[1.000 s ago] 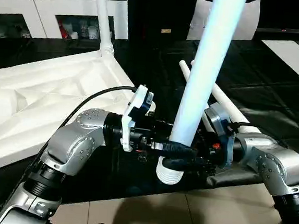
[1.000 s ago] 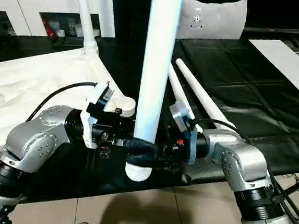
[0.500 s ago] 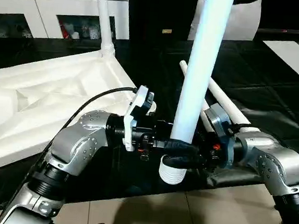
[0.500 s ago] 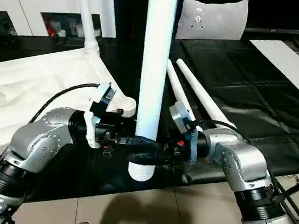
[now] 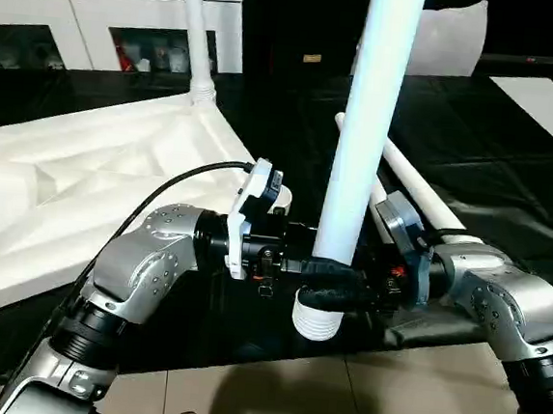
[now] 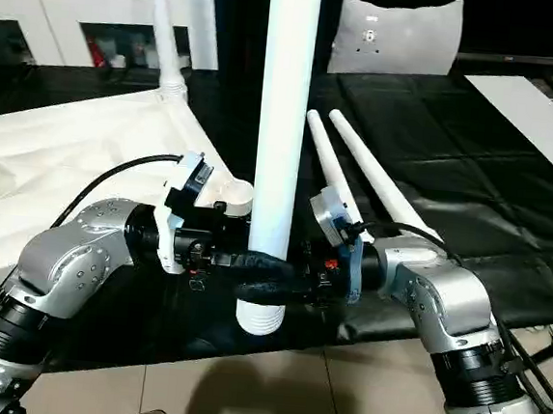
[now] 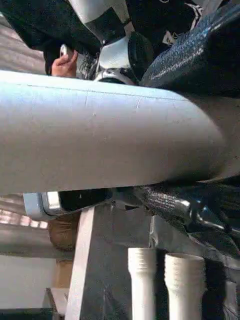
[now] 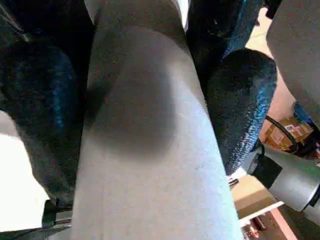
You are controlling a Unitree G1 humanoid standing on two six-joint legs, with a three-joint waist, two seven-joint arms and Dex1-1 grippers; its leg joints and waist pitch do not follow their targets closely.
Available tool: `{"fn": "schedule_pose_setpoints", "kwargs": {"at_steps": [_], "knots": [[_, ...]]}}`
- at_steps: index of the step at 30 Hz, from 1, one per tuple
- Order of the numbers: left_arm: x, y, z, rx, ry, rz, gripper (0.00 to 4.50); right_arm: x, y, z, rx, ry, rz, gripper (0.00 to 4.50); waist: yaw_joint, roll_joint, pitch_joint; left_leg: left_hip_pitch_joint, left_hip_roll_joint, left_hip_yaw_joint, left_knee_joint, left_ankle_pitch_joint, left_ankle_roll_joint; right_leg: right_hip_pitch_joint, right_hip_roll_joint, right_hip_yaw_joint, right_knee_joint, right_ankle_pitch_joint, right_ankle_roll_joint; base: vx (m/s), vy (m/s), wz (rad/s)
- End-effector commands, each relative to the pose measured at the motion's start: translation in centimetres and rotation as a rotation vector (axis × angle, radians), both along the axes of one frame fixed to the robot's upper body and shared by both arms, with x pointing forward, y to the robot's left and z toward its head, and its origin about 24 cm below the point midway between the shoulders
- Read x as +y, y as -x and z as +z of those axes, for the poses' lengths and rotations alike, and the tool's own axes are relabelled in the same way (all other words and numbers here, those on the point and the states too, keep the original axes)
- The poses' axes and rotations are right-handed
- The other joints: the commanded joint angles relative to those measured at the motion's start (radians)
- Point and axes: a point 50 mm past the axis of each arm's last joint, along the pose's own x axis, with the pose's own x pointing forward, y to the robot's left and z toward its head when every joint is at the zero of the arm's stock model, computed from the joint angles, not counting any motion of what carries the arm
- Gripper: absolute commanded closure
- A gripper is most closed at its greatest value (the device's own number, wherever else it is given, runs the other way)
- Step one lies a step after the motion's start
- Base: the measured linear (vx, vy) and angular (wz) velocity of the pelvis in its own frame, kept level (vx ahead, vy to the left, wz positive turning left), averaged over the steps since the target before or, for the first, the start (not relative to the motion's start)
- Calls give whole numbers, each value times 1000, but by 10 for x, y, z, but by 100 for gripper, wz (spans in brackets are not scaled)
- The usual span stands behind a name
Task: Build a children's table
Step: Pick table leg
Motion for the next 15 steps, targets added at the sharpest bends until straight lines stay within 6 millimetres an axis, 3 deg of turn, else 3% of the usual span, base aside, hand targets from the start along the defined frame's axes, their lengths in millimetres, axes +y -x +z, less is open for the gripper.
{"fn": "schedule_pose_setpoints", "kwargs": {"at_steps": [1,5,15], "knots": [[-8,2,12,-74,16,-37,251,5,-1,-5,34,37,-1,180,1,-5,-81,24,59,-23,-69,-185,37,50,-79,49,-77,-337,-185,0,0,0],[-8,3,13,-74,15,-38,252,6,-2,-7,-8,56,-12,136,3,-3,-81,24,61,-24,-70,-191,31,49,-80,49,-76,-334,-186,0,0,0],[-7,4,11,-73,4,-45,252,7,-2,-4,-21,27,-7,134,2,-4,-80,23,60,-24,-70,-194,33,50,-80,49,-77,-343,-179,0,0,0]]}}
